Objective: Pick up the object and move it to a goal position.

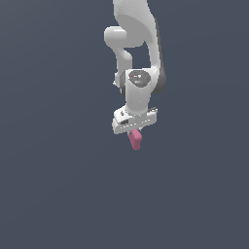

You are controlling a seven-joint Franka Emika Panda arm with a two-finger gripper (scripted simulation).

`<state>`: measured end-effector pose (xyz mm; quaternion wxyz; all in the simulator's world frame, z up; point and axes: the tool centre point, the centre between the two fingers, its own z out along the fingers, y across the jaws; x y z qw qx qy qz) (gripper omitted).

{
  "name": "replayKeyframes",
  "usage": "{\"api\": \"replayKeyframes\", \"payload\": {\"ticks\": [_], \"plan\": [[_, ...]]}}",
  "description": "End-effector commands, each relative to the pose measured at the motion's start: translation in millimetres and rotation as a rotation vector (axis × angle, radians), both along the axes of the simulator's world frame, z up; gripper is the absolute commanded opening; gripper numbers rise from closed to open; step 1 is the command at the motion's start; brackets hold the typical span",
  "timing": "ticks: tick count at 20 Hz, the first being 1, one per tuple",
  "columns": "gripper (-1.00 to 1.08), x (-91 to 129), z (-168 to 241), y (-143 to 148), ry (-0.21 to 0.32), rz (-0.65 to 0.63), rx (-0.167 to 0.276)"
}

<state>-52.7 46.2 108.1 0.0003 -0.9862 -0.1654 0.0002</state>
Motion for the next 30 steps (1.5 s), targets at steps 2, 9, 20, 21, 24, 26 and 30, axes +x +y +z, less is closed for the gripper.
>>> {"api": "replayKeyframes", "payload": {"ticks": [2,9,20,21,24,26,30], "plan": [[-1.0,1.5,7.9,-33.4,-0.001,-0.001,0.0],[-1.0,6.2,28.2,-120.5,-0.001,-0.001,0.0],[-1.0,16.0,54.4,-233.3,-0.001,0.0,0.0],[-1.0,16.7,55.9,-239.6,-0.001,0.0,0.0],[-1.0,18.7,59.2,-254.0,-0.001,0.0,0.0],[-1.0,19.8,60.4,-259.6,-0.001,0.0,0.0],[-1.0,21.0,61.1,-262.6,0.0,-0.001,-0.001]]}}
